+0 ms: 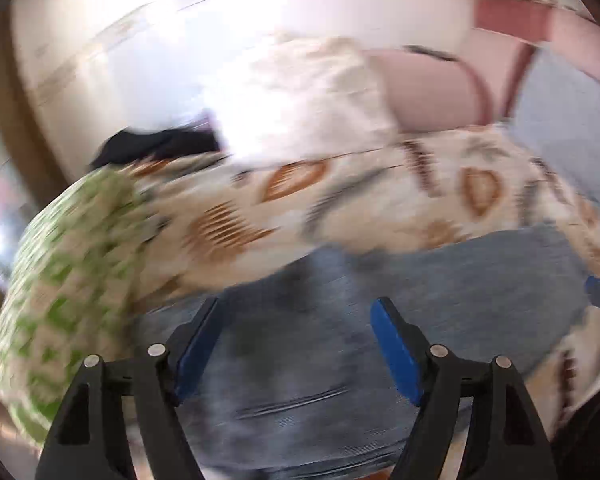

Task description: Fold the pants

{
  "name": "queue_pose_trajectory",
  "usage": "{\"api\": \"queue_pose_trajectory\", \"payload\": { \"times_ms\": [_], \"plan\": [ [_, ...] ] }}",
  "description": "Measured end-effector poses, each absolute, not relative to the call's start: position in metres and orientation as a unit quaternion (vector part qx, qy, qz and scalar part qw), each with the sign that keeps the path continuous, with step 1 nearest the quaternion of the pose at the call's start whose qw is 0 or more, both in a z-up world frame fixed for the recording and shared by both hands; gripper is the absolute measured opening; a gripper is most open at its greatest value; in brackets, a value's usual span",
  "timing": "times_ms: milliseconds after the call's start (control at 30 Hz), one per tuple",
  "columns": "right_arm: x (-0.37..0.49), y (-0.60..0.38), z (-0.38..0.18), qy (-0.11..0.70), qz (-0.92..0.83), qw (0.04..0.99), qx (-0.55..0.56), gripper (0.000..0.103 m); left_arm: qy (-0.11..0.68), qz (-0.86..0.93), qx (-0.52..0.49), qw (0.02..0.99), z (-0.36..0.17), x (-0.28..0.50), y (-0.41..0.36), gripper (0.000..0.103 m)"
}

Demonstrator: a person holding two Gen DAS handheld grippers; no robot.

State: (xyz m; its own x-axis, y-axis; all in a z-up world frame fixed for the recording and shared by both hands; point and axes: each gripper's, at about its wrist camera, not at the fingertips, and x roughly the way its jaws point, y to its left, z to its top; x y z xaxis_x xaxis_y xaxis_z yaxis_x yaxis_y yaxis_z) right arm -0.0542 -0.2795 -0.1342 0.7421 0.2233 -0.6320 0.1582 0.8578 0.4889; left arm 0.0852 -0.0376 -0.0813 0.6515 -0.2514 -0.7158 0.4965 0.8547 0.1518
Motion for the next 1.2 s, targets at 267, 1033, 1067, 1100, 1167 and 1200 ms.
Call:
{"api": "queue_pose_trajectory", "payload": {
  "times_ms": [267,1033,1067,1100,1167,1200],
  "plan": [
    [-0.128,-0.370,-0.152,0.286,-0.048,0.869,0.401,0.081,0.379,-0.293,0.176,0.860,-0.071,0.067,-0.150,0.079],
    [-0.181,-0.440,-0.194,0.215,-0.092,0.833,0.502,0.081,0.385,-0.329,0.256,0.823,-0.095,0.068,-0.301,0.079],
    [-0.180,-0.440,-0.194,0.217,-0.090,0.834,0.500,0.081,0.386,-0.329,0.257,0.823,-0.096,0.068,-0.304,0.079],
    [-0.180,-0.440,-0.194,0.217,-0.089,0.834,0.499,0.081,0.386,-0.329,0.259,0.822,-0.098,0.067,-0.307,0.079],
    [-0.179,-0.440,-0.194,0.216,-0.085,0.835,0.498,0.081,0.387,-0.329,0.263,0.820,-0.100,0.066,-0.311,0.079],
    [-0.180,-0.440,-0.194,0.215,-0.082,0.835,0.499,0.081,0.386,-0.329,0.265,0.820,-0.101,0.065,-0.314,0.079]
  ]
}}
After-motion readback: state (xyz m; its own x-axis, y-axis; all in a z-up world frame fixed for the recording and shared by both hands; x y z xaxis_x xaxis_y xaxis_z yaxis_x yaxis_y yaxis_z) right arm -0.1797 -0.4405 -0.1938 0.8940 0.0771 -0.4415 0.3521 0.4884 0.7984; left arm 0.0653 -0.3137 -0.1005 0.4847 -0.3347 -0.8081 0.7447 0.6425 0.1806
